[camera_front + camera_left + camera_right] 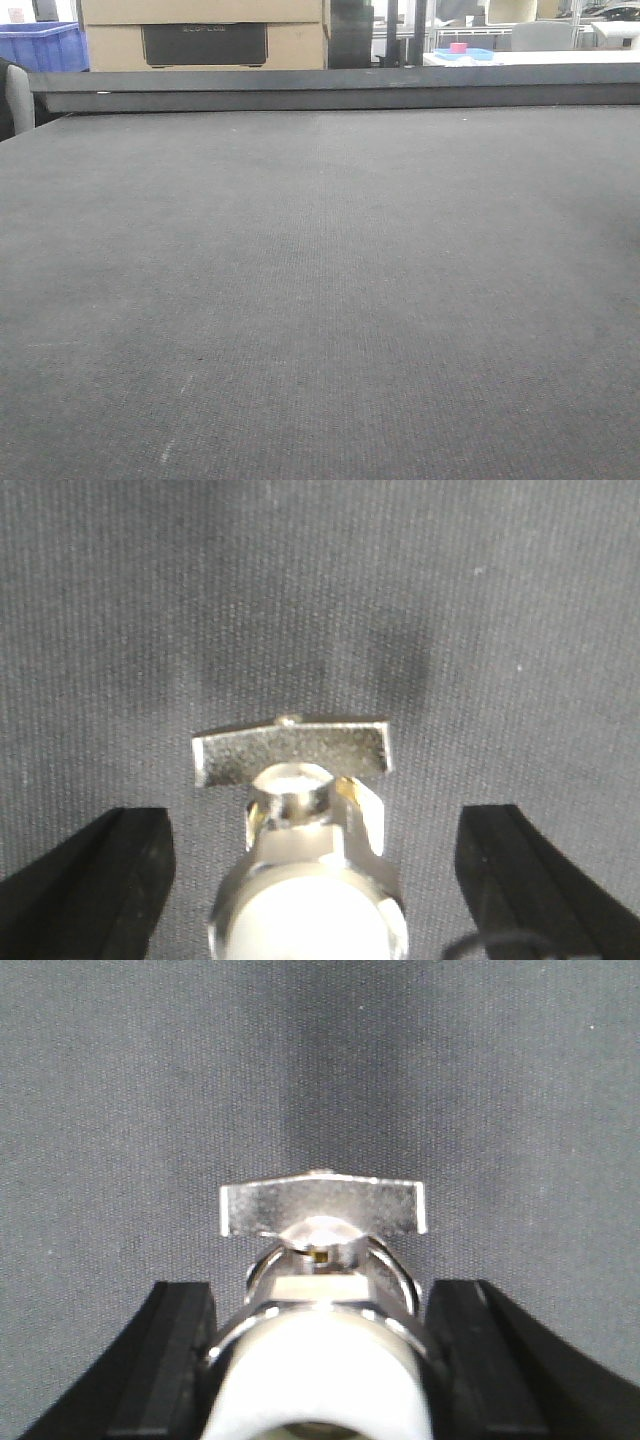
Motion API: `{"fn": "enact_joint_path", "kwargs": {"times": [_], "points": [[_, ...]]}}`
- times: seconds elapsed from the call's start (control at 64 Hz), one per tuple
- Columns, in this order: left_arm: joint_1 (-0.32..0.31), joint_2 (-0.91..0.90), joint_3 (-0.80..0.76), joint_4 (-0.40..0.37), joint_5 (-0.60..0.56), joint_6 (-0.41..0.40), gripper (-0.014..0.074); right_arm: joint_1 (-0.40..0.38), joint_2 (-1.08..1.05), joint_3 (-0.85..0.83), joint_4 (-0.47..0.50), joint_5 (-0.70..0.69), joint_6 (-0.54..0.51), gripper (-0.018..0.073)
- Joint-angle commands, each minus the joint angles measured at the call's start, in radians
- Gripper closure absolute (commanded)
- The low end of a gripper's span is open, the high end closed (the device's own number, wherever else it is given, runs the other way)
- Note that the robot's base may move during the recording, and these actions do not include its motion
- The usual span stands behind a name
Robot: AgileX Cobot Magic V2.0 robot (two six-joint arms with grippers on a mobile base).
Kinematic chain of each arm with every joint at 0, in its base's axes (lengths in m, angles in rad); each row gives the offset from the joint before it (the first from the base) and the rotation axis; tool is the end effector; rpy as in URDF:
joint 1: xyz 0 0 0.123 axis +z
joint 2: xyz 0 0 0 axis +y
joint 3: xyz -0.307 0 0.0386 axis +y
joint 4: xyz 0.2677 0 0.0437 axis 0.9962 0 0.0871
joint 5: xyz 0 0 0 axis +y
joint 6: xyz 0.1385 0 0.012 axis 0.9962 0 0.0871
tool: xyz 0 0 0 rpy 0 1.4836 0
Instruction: Place valve from conveyor to right shelf box
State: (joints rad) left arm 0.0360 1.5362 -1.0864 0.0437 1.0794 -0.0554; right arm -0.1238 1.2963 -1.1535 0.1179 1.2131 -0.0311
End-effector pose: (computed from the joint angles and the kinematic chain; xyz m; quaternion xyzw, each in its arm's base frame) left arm 0.3054 0.0164 0.2163 -0.0365 0.9971 0.0193 0.0645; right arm 0.2663 -0.0177 0.3023 0.0578 0.9853 0.0459 0.1542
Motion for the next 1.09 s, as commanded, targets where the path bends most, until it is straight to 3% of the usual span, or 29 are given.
{"fn": "enact_joint_path", "kwargs": {"times": [0.0, 0.297, 0.5, 0.609, 0.766, 0.859, 0.969, 1.078], "points": [[0.002, -0.002, 0.002, -0.010, 0.004, -0.010, 0.0123, -0.003, -0.015, -0.011, -0.009, -0.016, -0.005, 0.0721], [0.002, -0.002, 0.002, -0.010, 0.032, -0.010, 0.0158, -0.003, -0.015, -0.011, -0.009, -0.016, -0.005, 0.0721], [0.002, -0.002, 0.002, -0.006, 0.032, -0.010, 0.0463, -0.003, -0.015, -0.012, -0.009, -0.011, -0.005, 0.0721], [0.002, -0.002, 0.002, -0.006, 0.032, -0.010, 0.0708, -0.003, -0.024, -0.021, -0.009, -0.002, -0.005, 0.0721], [-0.001, -0.014, -0.036, -0.006, 0.029, 0.018, 0.0707, -0.003, -0.059, -0.072, -0.007, -0.017, -0.005, 0.0721], [-0.021, -0.057, -0.073, -0.022, 0.008, 0.102, 0.0707, -0.003, -0.081, -0.086, -0.007, -0.042, -0.005, 0.0721], [-0.073, -0.146, -0.094, -0.065, -0.075, 0.157, 0.0707, -0.003, -0.122, -0.080, -0.007, -0.090, -0.005, 0.0721], [-0.127, -0.254, -0.076, -0.067, -0.195, 0.145, 0.0707, -0.003, -0.182, -0.046, 0.000, -0.158, -0.006, 0.0721]]}}
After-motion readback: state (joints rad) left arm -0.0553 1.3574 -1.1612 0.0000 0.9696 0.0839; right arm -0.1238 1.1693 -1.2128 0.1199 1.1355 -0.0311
